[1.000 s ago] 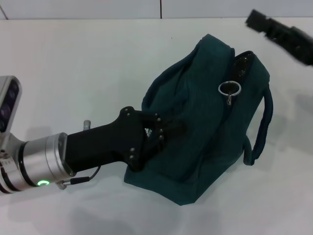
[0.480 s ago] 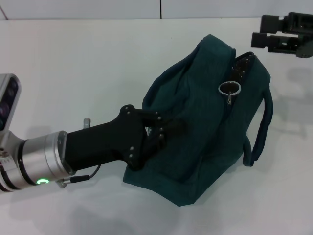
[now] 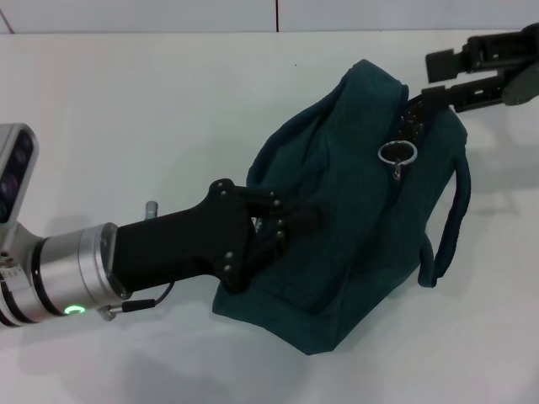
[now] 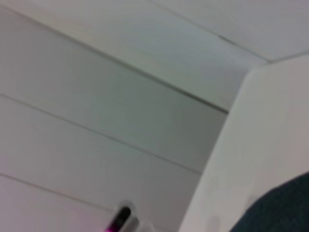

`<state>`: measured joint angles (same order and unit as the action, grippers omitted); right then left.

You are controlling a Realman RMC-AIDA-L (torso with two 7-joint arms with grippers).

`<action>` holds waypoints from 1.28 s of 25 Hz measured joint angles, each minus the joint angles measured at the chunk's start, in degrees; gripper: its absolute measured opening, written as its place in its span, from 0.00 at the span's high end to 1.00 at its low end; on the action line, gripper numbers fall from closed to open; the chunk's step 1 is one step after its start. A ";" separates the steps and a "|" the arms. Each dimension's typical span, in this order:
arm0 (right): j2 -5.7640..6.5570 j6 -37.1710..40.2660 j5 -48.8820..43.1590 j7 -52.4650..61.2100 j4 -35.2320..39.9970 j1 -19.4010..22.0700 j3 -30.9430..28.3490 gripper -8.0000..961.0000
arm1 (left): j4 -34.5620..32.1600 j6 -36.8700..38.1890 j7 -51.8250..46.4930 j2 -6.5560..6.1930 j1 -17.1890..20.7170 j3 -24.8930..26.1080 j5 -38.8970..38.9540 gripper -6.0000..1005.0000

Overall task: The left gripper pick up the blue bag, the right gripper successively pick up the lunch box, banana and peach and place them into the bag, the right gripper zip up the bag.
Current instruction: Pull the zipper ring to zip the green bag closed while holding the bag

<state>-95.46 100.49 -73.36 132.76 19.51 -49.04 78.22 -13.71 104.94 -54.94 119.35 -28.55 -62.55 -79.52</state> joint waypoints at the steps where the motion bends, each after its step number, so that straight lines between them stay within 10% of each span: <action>1: 0.00 0.05 -0.75 0.26 0.00 -0.43 0.00 0.15 | 0.00 0.00 0.00 0.00 0.00 0.00 0.00 0.95; 32: -2.52 0.14 -11.58 0.56 0.62 -6.65 0.28 0.15 | 0.00 0.00 0.00 0.08 -0.02 0.24 0.07 0.95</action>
<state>-97.98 100.63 -84.94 133.32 20.13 -55.69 78.50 -13.71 104.94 -54.94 119.43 -28.57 -62.31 -79.45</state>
